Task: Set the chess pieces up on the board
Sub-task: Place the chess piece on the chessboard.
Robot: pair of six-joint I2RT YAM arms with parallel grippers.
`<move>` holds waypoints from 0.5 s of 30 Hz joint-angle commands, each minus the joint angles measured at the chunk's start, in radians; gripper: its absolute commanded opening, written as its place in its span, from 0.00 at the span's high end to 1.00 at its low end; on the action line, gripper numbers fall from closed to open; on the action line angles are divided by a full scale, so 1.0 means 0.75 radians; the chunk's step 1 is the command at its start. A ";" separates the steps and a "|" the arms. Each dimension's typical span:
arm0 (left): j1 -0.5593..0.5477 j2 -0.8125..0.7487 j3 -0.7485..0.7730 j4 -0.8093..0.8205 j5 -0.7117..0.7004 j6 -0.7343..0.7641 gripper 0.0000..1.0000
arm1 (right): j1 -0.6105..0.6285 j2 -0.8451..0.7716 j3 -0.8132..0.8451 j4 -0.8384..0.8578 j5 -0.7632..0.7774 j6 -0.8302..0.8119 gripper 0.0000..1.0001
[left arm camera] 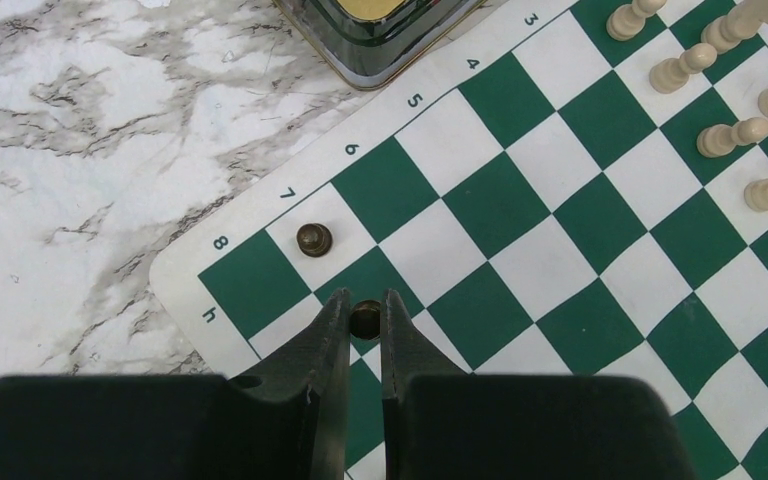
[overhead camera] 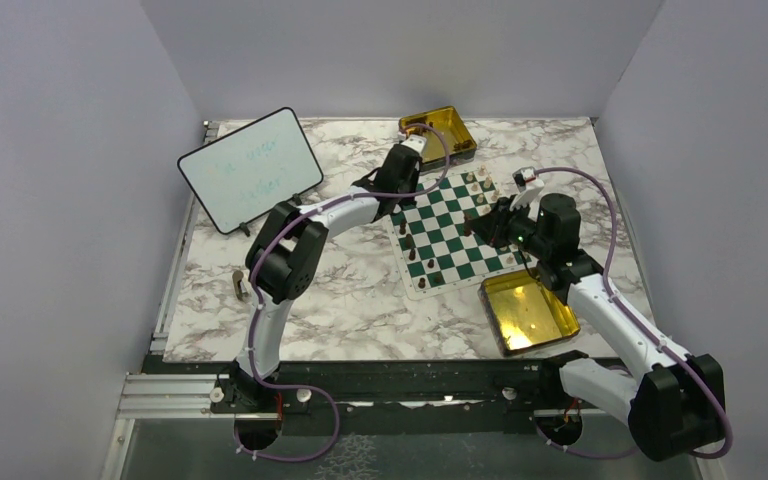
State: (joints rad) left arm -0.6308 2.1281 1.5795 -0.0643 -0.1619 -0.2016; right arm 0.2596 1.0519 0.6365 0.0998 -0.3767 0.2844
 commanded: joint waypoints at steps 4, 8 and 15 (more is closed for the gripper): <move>-0.006 0.019 -0.059 0.141 0.014 0.015 0.94 | -0.007 -0.037 0.044 -0.041 0.049 -0.036 0.99; -0.006 0.026 -0.085 0.177 0.050 0.030 0.94 | -0.006 -0.034 0.042 -0.041 0.050 -0.036 0.99; -0.006 0.038 -0.106 0.208 0.048 0.045 0.90 | -0.006 -0.017 0.063 -0.041 0.051 -0.043 0.99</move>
State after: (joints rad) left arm -0.6308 2.1372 1.5185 0.0399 -0.1448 -0.1886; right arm 0.2596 1.0431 0.6369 0.0658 -0.3576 0.2676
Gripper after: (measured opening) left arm 0.136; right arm 0.174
